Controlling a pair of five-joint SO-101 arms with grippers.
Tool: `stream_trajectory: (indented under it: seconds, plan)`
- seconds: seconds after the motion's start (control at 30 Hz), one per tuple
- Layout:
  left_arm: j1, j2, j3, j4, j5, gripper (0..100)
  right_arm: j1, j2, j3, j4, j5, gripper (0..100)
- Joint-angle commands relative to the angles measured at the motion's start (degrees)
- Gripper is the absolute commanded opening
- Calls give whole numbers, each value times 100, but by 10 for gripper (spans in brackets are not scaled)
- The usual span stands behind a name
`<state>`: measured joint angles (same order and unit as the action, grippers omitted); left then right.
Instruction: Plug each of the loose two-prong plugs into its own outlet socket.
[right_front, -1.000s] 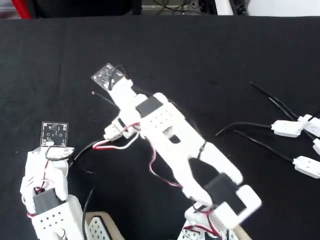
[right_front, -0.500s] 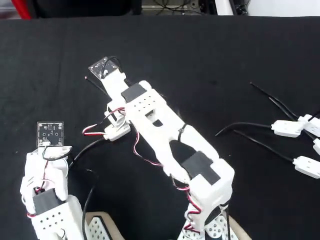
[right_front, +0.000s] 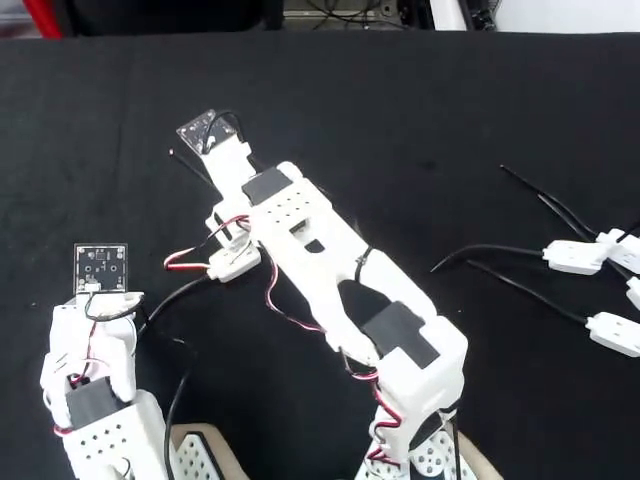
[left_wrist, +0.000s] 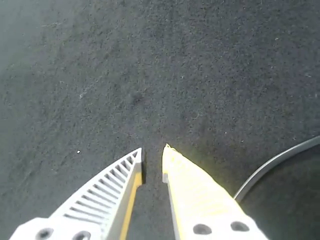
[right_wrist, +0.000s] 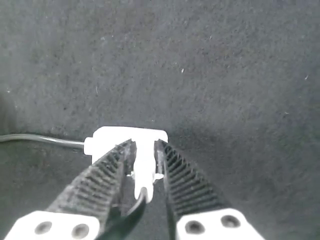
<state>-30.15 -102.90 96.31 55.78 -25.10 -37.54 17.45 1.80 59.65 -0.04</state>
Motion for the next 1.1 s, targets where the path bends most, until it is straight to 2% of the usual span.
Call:
stream_trajectory:
  seconds: [0.0,0.77,1.07]
  plan:
    - [75,-53,110,9,18,83,-26,-48,13,-176,-18,11]
    - [57,-53,110,18,18,83,211,-48,145,141,0,11]
    - [57,-53,110,9,18,83,193,-40,497,-35,-9,11]
